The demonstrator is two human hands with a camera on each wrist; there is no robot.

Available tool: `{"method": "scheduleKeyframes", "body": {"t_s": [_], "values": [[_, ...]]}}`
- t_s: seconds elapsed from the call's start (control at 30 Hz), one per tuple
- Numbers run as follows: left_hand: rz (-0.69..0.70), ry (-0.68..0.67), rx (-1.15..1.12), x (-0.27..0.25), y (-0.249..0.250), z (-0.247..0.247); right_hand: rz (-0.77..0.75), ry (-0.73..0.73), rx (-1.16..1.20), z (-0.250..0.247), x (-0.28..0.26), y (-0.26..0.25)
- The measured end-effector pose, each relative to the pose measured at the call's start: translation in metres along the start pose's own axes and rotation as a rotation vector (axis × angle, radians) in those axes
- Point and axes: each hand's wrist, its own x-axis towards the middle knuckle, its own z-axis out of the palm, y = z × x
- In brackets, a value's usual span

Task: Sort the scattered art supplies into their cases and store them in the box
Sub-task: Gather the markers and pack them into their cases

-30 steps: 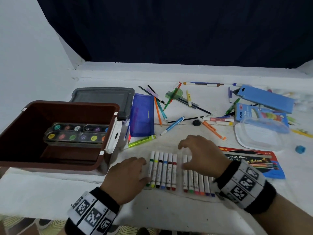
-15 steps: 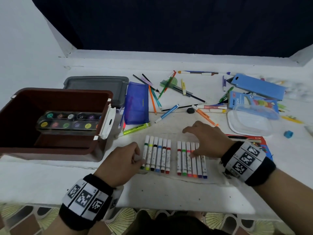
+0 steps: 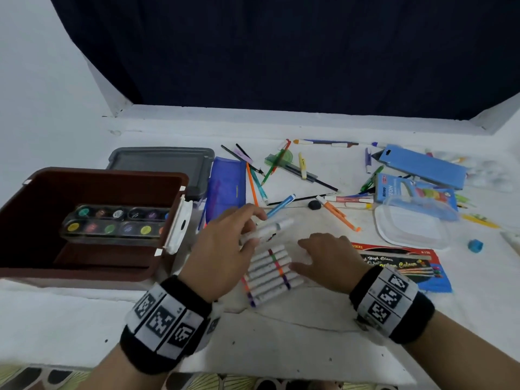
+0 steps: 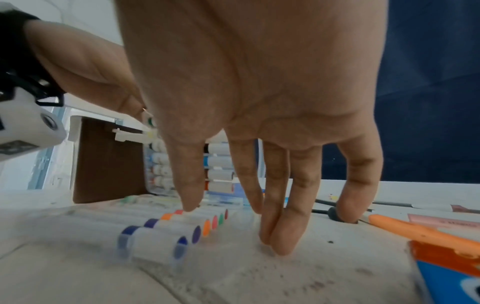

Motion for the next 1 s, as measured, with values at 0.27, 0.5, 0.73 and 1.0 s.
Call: {"method": "scheduleKeyframes", "body": {"t_s": [0.27,0.5,0.73,1.0], "values": [[0.015,-0.365,0.012,-0.01,-0.021,0.001,0.126,0.173,0.363,-0.01,-0.023,0.028],[0.033,-0.492,0.288,-0.019,-0.036,0.024,-0.2,0.157,0.303,-0.012,-0.022,0.02],[0.093,-0.701,0.524,-0.019,-0.028,0.03,-0.37,-0.078,-0.206,0.001,-0.005,0.0],[0.133,-0.706,0.66,-0.017,-0.027,0.034,-0.385,-0.076,-0.366,0.005,0.003,-0.012]]}}
